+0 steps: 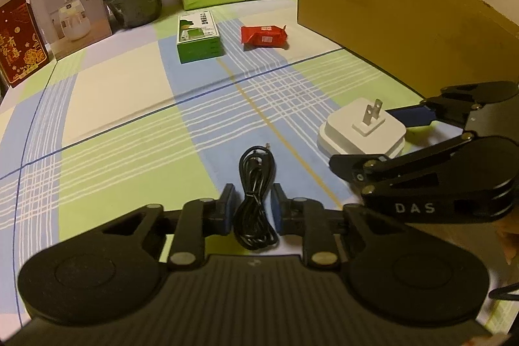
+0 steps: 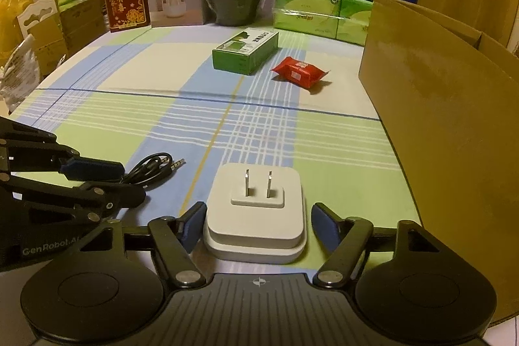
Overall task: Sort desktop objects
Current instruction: 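Lift the cable and adapter and carry both toward the cardboard box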
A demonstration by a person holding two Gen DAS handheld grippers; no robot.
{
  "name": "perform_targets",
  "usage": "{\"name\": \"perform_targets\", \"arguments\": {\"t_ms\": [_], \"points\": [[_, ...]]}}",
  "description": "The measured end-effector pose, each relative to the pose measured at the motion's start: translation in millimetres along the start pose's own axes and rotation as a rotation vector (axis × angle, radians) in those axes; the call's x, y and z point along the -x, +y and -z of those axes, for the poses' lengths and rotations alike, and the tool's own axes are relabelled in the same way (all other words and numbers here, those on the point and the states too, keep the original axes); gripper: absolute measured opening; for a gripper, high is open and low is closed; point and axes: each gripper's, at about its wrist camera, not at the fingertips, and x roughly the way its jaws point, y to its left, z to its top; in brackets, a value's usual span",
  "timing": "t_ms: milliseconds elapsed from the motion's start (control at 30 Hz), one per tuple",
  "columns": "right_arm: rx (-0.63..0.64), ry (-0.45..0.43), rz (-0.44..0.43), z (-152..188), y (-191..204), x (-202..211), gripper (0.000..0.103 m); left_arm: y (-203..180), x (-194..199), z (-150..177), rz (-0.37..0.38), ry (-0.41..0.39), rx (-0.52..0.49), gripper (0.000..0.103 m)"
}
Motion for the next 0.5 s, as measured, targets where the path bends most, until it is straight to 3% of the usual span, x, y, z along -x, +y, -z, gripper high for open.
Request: {"name": "perform_targets", "arguments": {"t_ms": [500], "points": [[0.007,-0.016,0.031,-1.7,1.8,2.0,0.061,0.5,3.5,-2.1,0.001,-0.004,0.06,0.011]]}}
